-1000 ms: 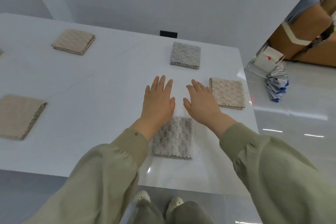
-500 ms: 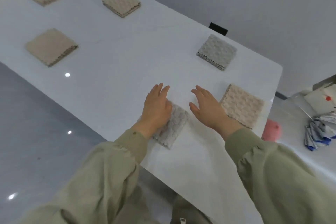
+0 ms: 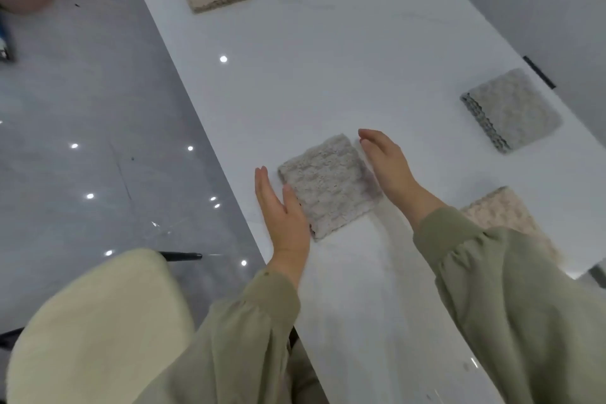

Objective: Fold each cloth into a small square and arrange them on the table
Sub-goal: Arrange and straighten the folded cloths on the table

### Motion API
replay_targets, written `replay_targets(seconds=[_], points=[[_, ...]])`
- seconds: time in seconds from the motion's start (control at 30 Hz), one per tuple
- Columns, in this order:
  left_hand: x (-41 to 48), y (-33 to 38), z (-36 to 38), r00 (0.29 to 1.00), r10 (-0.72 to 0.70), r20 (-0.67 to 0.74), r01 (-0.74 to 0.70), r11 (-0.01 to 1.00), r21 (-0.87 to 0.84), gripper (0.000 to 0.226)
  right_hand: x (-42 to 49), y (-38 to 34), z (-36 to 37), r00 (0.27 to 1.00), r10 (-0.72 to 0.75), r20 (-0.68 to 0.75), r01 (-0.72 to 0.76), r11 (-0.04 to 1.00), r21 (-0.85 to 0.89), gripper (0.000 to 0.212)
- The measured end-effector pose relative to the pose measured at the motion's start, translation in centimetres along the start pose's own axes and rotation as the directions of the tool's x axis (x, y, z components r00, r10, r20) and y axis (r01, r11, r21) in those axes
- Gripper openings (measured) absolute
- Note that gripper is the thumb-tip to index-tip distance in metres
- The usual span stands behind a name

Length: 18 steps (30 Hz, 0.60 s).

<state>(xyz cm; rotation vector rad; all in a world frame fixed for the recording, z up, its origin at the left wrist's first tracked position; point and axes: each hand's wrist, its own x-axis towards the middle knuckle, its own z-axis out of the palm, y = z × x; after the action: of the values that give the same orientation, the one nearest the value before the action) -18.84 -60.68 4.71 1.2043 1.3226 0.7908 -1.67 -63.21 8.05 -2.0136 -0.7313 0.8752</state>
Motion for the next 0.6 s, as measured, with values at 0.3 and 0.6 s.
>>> replay_targets(seconds=[0.3,0.6], points=[[0.8,-0.7,3.2,0.998,0.050,-0.027,-0.052,0.993,-0.102,0.053,1.1,1.4,2.2,0.995,-0.099,-0.009,0.099,0.995,0.003,0.040],[0.6,-1.0,3.6,0.994,0.108,0.007,-0.109,0.994,0.021,0.058,0.5,1.3,3.4,0.993,-0.114,0.026,0.115,0.992,-0.046,0.035]])
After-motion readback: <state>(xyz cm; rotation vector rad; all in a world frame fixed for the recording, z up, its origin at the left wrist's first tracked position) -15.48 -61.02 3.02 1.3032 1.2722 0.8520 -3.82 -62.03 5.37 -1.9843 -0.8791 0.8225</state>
